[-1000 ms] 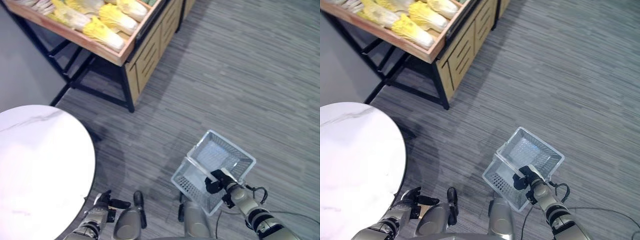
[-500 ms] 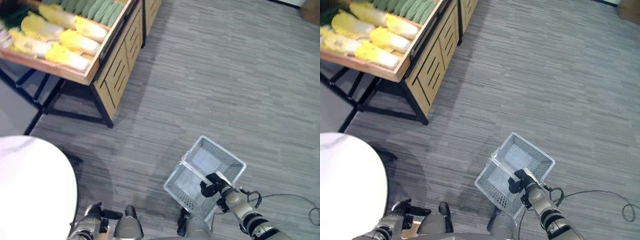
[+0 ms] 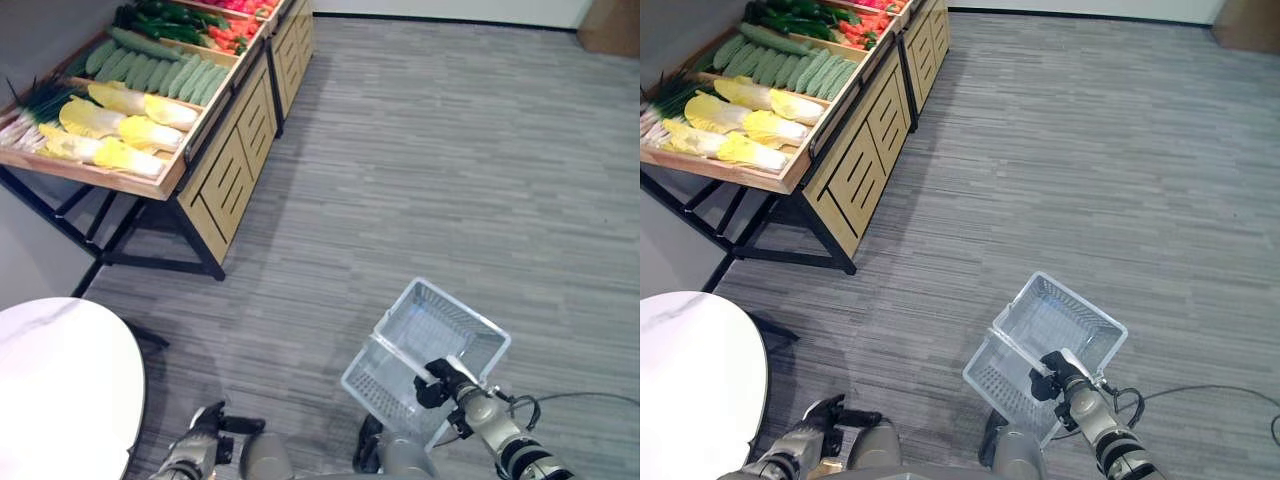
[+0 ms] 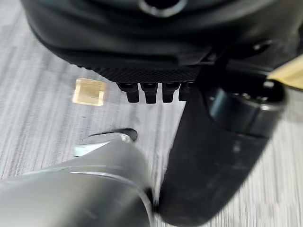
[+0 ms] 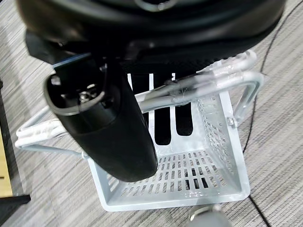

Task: Get the vegetables into the basket

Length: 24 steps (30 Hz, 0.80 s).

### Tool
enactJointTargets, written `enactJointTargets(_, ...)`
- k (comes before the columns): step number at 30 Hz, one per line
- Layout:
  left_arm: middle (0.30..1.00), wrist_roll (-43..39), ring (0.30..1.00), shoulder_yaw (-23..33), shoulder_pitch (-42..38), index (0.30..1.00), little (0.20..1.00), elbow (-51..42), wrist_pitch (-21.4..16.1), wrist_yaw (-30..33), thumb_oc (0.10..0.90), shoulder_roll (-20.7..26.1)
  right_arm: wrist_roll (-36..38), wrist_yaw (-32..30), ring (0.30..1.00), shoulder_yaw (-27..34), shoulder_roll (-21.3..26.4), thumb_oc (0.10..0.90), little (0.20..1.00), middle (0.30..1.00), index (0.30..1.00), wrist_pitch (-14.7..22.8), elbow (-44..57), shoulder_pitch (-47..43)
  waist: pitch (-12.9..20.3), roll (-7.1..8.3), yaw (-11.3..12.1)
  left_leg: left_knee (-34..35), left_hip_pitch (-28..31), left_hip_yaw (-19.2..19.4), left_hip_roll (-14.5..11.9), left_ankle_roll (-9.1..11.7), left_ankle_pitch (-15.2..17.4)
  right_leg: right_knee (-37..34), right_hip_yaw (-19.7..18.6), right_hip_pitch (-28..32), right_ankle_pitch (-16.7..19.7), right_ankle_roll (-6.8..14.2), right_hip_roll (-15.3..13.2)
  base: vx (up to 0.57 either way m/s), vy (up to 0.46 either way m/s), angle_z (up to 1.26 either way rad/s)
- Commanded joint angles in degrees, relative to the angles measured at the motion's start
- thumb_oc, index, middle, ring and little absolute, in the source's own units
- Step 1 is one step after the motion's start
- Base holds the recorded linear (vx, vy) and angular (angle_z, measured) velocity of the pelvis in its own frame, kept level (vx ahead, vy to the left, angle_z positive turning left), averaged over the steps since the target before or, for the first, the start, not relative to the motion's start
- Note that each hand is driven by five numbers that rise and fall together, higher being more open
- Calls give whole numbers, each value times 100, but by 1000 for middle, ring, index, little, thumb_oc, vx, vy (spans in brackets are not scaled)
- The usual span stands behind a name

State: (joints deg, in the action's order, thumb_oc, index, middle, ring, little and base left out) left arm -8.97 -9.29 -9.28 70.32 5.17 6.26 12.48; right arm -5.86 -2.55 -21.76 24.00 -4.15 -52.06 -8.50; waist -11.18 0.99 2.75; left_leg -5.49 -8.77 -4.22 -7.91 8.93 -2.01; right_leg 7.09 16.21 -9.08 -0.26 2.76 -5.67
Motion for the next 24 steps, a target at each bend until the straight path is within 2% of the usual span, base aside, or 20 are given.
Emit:
enactJointTargets(1,1000,109,1000,-93,175,1000,1000,160,92,57,900,88,124,-93,300,107,60,400,300,300,300,197,353,-418,-206,89,40,214,-148,423,107,-324,-252,-308,-245,716,-120,568,-425,52,209,-80)
enactJointTargets(5,1000,238,1000,-189,154,1000,1000,139,40,5,900,75,130,-119,300,158,-2,400,300,300,300,185,282,-437,-190,122,-11,194,-107,658,242,-434,-109,-358,-463,664,-24,669,-633,58,218,-75)
enactJointTargets(6,1000,237,1000,-178,103,1000,1000,90,19,47,900,146,124,-122,300,160,-74,400,300,300,300,185,252,-441,-219,201,-3,226,-91,863,338,-526,-42,-361,-619,534,77,755,-770,49,265,-53)
enactJointTargets(10,1000,181,1000,-111,18,1000,1000,89,5,91,900,260,123,-124,300,138,-165,400,300,300,300,176,136,-450,-250,321,40,313,-77,1005,419,-605,-9,-356,-685,404,224,853,-892,18,122,-41)
enactJointTargets(17,1000,141,1000,-13,-69,1000,1000,90,-1,157,900,394,156,-102,300,118,-246,400,300,300,300,191,68,-490,-307,515,81,354,-49,1122,554,-712,99,-378,-713,271,482,1004,-1030,16,101,-10)
enactJointTargets(18,1000,158,1000,17,-67,1000,1000,101,19,172,900,430,161,-91,300,109,-271,400,300,300,300,195,73,-480,-319,598,104,382,-16,1165,604,-753,129,-357,-712,234,598,1058,-1082,14,64,-4)
enactJointTargets(24,1000,200,1000,28,-52,1000,1000,139,37,220,900,443,157,-95,300,123,-306,400,300,300,300,196,31,-452,-307,639,108,559,57,1195,684,-784,93,-318,-705,195,679,1110,-1164,8,55,-2)
